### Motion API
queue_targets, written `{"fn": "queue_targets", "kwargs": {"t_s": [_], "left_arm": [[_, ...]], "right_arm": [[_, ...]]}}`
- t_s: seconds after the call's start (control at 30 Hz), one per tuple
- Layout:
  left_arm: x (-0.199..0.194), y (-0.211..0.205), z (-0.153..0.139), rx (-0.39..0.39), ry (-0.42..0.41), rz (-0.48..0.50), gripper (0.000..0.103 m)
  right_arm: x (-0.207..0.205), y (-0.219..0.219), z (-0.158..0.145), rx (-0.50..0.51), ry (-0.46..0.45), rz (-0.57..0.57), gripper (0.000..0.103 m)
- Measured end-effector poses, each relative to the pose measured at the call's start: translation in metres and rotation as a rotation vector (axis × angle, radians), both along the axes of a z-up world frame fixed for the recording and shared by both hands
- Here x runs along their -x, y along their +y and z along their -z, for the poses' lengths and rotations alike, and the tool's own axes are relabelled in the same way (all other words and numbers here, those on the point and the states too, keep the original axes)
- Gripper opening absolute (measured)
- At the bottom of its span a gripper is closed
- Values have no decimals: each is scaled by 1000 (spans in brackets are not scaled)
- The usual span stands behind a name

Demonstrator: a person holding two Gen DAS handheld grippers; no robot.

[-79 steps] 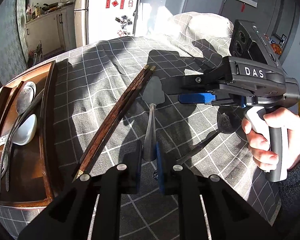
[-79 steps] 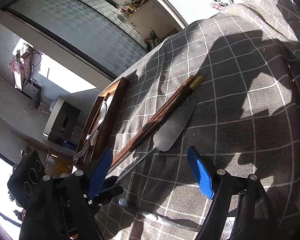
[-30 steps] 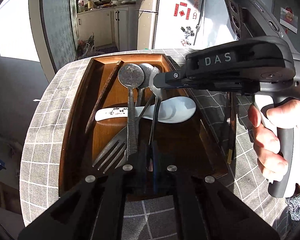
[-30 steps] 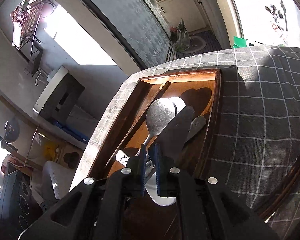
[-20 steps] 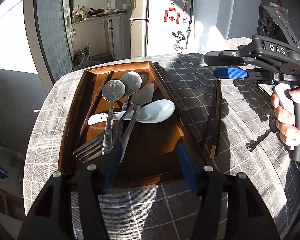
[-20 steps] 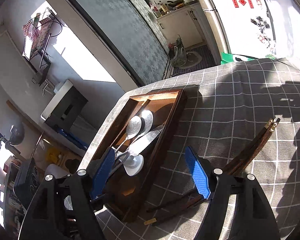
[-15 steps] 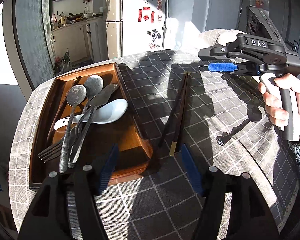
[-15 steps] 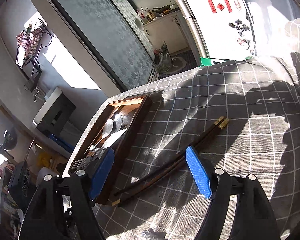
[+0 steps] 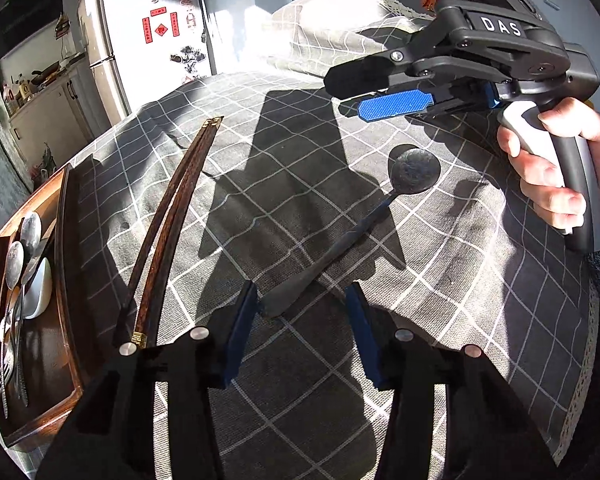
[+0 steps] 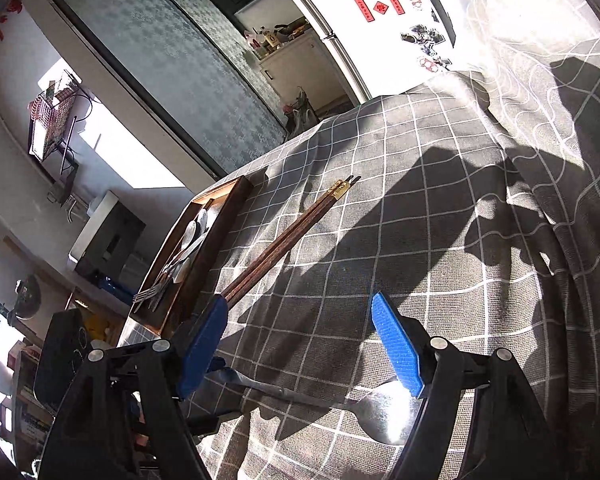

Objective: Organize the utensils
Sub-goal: 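Grasp the dark spoon by its handle with the left tool, then carry the dark spoon into the tray and release it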

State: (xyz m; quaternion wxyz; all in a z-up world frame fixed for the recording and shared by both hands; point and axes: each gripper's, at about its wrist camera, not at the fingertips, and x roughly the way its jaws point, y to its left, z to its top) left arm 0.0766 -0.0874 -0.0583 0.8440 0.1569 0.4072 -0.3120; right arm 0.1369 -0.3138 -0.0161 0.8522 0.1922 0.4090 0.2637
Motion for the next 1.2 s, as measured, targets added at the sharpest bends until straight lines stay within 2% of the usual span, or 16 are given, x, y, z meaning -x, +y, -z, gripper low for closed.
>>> {"fn": "queue_targets", "kwargs": {"t_s": [0.17,0.27,0.37,0.43,0.53,0.63,0.7,0.77,0.9,1.1,1.2], "left_arm": [[-19,6,2,38,36,-32,54],[-21,3,0,21,40,-28,54],[-14,0,1,18,41,-37,42],[-9,-4,0,10,40,-25,28],[-1,-7,0,-9,22,-27,25],[-1,-6,0,-1,25,-35,24],[0,-5,0,1,23,-37,24],[0,-5,1,3,19,-37,24],[3,-3,1,10,16,-33,24],[6,4,-7,15,-5,-30,16],[11,9,-13,25,-21,-28,14]], "right_arm": [[12,-9,-2,-29,14,-8,76],[19,-17,-3,-11,14,15,75],[24,-29,2,48,27,74,75],[25,-34,10,70,59,87,75],[26,-34,25,92,116,78,57],[34,-35,29,114,110,101,50],[35,-33,30,115,109,106,41],[35,-25,35,144,87,91,7],[33,-21,23,123,16,89,5],[29,-14,-14,42,-54,28,1],[26,-4,-26,48,-79,5,2]]}}
